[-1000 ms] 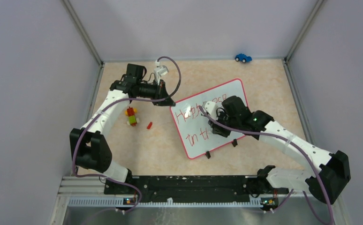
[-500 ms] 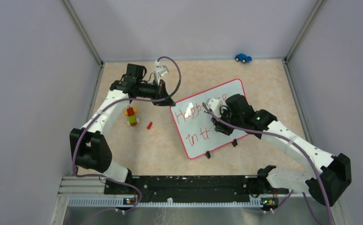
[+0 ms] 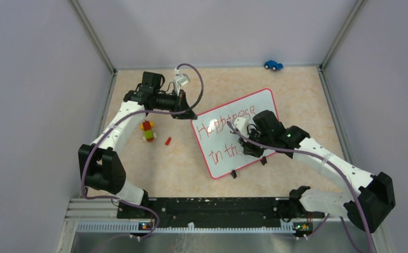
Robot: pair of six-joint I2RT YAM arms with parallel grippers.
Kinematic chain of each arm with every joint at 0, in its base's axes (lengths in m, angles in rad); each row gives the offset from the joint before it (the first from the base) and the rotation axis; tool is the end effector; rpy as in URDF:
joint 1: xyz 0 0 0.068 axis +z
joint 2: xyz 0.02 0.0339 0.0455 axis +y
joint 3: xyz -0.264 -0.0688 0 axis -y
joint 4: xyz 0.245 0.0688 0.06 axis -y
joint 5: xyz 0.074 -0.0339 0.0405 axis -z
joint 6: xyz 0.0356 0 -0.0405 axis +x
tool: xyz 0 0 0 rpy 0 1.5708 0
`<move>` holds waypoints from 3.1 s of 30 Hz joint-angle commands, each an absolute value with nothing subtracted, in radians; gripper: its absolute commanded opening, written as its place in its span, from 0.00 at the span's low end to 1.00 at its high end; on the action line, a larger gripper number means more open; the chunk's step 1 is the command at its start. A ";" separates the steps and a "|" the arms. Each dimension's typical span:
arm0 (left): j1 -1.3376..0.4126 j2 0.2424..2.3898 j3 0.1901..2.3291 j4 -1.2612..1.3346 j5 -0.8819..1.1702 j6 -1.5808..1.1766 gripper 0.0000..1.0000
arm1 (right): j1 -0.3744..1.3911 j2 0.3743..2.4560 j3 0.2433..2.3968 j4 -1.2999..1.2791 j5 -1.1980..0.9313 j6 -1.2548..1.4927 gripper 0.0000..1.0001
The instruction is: Write a sentence on the whiteboard
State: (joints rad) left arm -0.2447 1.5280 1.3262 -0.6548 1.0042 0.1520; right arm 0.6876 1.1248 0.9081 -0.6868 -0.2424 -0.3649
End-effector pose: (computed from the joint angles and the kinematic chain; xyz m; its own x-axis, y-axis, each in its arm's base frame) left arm 0.3049 -0.1071 0.3166 -0.6238 0.2395 -0.7440 0.7696 0.3547 -0.5310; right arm 0.1688 0.1497 0.2723 -0.3062 -0.6998 -0.6454 -0.8994 0.4348 -0.0447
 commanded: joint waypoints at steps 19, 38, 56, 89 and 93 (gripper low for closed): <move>-0.284 1.561 1.305 -0.721 0.967 0.184 0.00 | 0.682 1.079 0.945 -0.647 -0.197 -0.327 0.00; -0.283 1.576 1.309 -0.721 0.970 0.182 0.00 | 0.606 1.097 0.985 -0.666 -0.145 -0.384 0.00; -0.283 1.571 1.304 -0.726 0.968 0.191 0.00 | 0.644 1.138 0.962 -0.638 -0.238 -0.356 0.00; -0.284 1.575 1.298 -0.715 0.970 0.188 0.00 | 0.603 1.081 0.924 -0.714 -0.157 -0.436 0.00; -0.284 1.575 1.295 -0.715 0.970 0.186 0.00 | 0.600 1.081 0.928 -0.721 -0.156 -0.441 0.00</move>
